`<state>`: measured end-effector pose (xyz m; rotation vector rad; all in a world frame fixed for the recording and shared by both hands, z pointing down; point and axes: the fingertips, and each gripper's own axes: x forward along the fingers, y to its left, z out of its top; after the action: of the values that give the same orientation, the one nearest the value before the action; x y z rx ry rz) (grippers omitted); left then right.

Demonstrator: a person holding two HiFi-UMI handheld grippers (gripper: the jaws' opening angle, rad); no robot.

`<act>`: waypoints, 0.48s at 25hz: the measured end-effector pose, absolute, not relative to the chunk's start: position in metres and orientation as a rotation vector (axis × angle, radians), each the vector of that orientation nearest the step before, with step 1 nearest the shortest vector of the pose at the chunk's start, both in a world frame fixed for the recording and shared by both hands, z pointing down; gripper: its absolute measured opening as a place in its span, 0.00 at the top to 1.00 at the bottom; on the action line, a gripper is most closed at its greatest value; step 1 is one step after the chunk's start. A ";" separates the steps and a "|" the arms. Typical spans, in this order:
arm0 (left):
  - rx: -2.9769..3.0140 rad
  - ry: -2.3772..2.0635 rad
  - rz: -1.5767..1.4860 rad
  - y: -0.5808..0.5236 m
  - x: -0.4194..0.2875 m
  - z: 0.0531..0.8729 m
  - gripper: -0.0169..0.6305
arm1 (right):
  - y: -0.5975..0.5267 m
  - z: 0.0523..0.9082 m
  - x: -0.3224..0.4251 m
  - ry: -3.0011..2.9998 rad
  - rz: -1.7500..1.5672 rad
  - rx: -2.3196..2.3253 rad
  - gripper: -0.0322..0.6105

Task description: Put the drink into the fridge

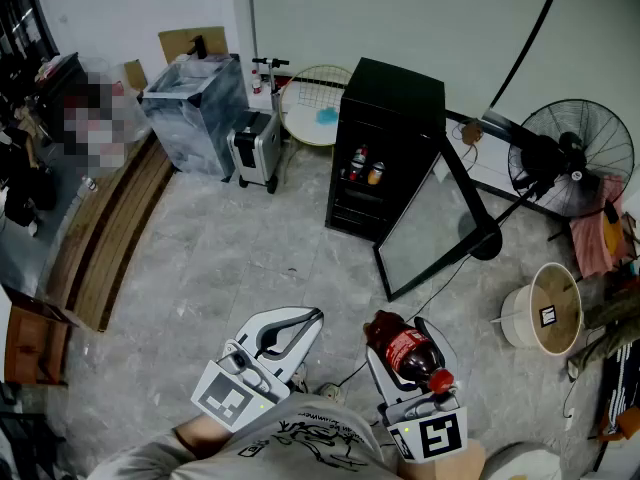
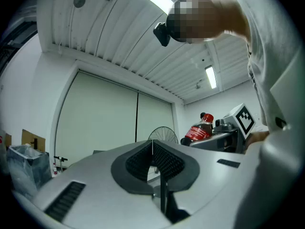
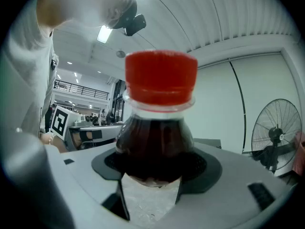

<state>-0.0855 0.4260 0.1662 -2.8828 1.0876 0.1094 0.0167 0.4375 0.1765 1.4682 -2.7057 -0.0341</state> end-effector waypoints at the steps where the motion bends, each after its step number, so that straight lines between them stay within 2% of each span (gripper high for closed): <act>1: -2.882 1.085 0.114 0.424 -0.087 0.164 0.94 | 0.435 0.175 0.015 -2.705 -0.035 1.468 0.46; 12: -2.884 1.063 0.139 0.407 -0.131 0.162 0.94 | 0.415 0.171 -0.031 -2.711 -0.042 1.470 0.46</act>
<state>-0.1313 0.4066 0.1624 -2.8844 1.0633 0.1391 -0.0306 0.4150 0.1706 1.4701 -2.7113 -0.0416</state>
